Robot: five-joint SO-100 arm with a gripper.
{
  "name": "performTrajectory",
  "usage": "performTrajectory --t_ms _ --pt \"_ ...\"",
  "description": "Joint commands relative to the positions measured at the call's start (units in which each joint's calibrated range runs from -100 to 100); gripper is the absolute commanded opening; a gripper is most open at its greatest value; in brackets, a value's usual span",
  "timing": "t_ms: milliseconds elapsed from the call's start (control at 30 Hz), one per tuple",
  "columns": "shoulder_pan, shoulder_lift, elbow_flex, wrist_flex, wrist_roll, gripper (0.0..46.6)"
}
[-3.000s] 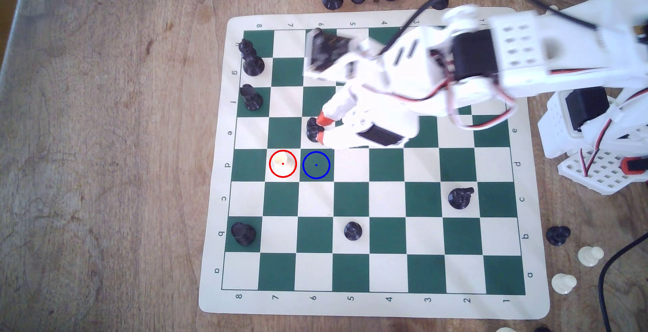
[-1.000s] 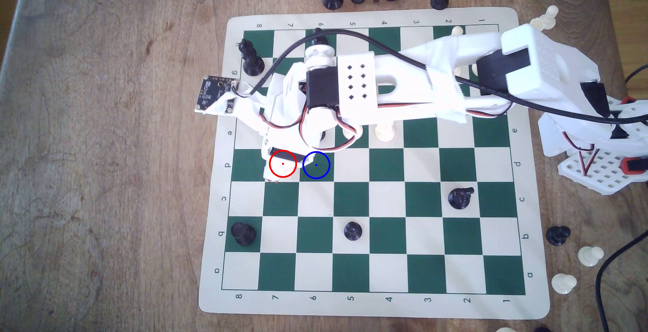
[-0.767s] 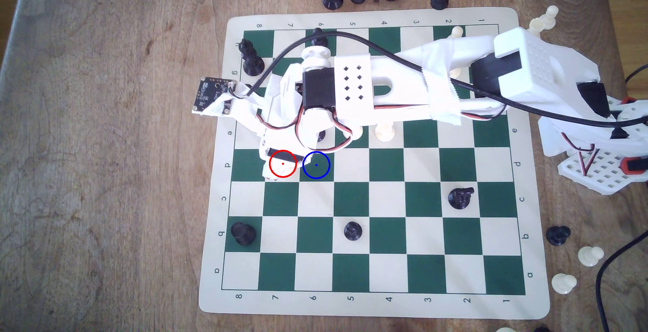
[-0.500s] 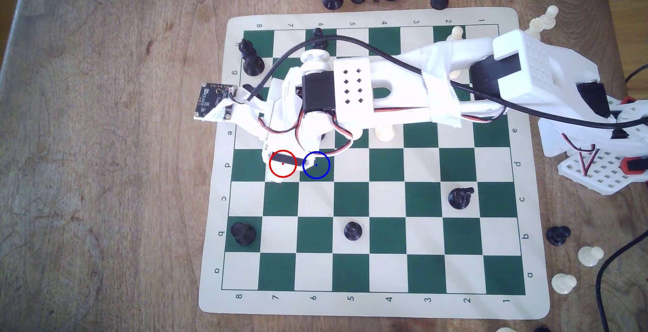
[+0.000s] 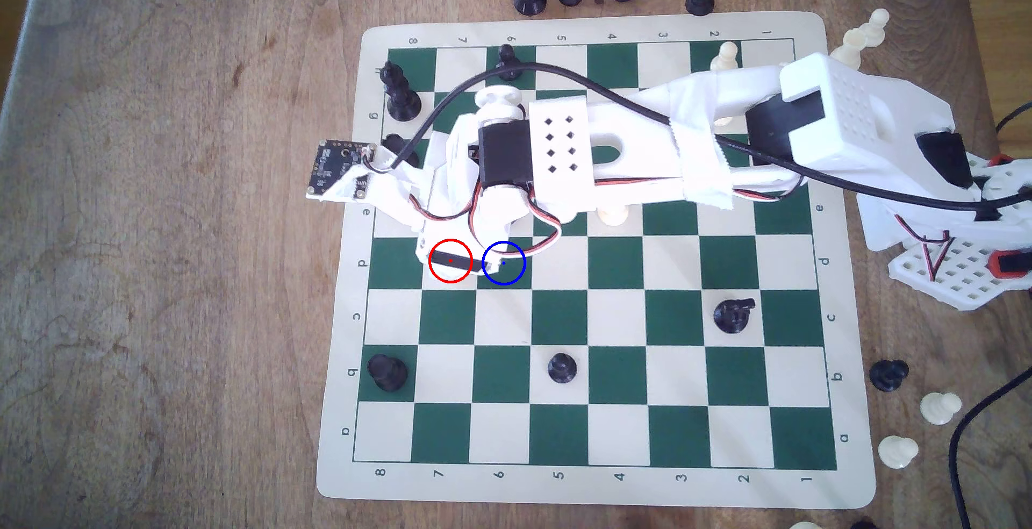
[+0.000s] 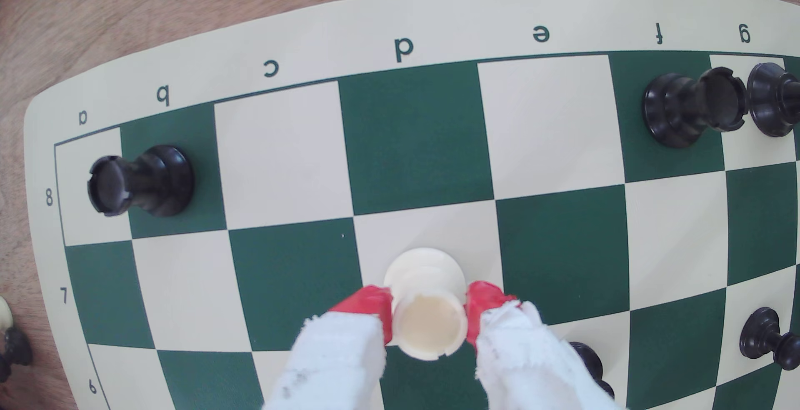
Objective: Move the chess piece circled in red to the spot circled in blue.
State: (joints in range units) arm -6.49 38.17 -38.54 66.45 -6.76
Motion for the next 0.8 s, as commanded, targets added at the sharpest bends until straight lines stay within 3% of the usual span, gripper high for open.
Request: performTrajectory --t_ms 0,500,767 --pt "-0.4 -2.3 -5.4 0.4 0.2 7.0" --pt "-1.1 -10.6 -7.1 5.2 0.4 5.6" --pt "-2.8 -20.9 14.4 1.3 0.9 5.8"
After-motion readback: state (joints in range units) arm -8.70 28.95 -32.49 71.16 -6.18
